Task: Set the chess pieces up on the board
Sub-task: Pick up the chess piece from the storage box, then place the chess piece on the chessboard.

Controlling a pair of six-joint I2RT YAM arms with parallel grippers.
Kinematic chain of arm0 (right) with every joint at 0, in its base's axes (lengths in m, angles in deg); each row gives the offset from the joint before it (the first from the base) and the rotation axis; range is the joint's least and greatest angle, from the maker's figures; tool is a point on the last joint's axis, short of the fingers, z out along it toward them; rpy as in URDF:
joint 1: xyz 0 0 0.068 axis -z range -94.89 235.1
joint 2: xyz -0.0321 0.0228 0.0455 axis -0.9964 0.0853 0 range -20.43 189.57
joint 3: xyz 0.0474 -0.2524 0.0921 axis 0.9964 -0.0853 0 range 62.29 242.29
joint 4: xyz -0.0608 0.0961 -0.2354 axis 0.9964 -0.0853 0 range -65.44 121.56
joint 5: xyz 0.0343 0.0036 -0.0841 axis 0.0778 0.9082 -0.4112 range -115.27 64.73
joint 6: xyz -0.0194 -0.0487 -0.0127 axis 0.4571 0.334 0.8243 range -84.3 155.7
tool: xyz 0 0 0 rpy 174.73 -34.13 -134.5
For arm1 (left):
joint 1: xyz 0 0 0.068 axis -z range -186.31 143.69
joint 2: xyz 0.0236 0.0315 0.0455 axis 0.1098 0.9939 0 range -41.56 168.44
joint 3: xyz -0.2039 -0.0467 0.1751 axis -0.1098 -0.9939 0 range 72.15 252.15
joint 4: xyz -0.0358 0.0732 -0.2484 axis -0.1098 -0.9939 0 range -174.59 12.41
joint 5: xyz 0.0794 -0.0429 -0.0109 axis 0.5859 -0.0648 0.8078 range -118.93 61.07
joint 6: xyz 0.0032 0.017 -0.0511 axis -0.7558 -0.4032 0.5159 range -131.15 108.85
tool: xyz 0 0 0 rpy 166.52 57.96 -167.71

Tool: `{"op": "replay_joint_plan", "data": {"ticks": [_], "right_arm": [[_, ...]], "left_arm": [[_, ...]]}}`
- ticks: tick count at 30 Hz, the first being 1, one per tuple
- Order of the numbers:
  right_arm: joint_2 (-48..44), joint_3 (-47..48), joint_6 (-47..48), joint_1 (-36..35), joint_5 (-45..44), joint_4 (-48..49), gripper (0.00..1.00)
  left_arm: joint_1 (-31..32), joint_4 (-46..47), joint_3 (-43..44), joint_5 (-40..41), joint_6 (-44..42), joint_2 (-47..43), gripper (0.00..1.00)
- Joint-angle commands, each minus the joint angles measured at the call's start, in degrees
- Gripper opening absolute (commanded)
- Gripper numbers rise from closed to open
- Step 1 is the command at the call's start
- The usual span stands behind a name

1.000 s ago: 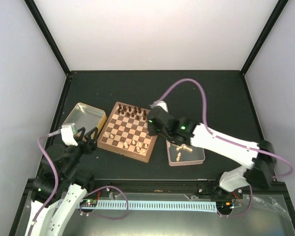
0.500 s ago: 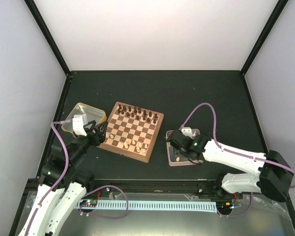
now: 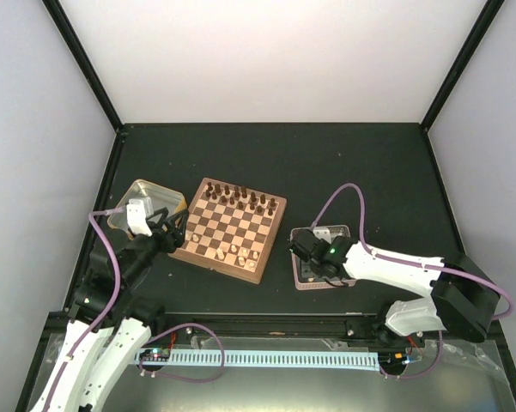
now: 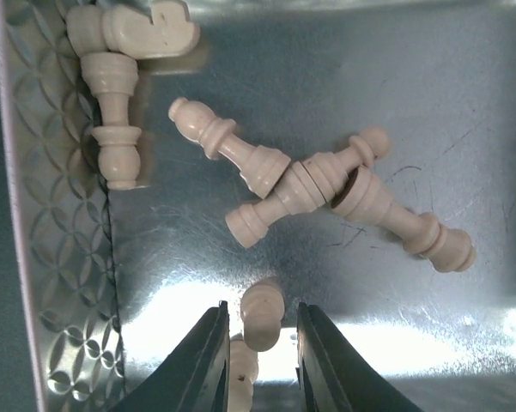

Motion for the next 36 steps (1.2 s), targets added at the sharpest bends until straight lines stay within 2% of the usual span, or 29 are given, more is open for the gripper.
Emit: {"op": "replay_joint_plan", "data": {"ticks": [1, 5, 13, 18, 24, 36], "right_arm": [[0.6, -1.3, -1.0, 0.4, 0.7, 0.5, 0.22], [2.4, -1.2, -0.8, 0.4, 1.1, 1.2, 0.18], [1.7, 0.3, -0.8, 0.4, -2.6, -0.2, 0.02], [-3.6, 2.7, -0.5, 0.4, -5.8, -3.2, 0.01], [-6.2, 6.9, 2.4, 0.5, -5.0, -3.0, 0.01], [5.9, 25.9, 10.8, -2.2, 0.6, 2.3, 0.01]], "left_arm": [[-0.2, 0.6, -0.1, 0.8, 0.1, -1.0, 0.69], [-0.2, 0.4, 0.0, 0.9, 0.0, -1.1, 0.69], [-0.2, -0.2, 0.3, 1.7, -0.4, -1.7, 0.69], [-0.2, -0.8, 0.6, 2.5, -0.6, -2.3, 0.69], [-0.2, -2.2, 0.8, 4.4, -1.4, -3.6, 0.69], [-0.2, -7.7, 2.6, 8.7, -5.6, -8.5, 0.69]]}}
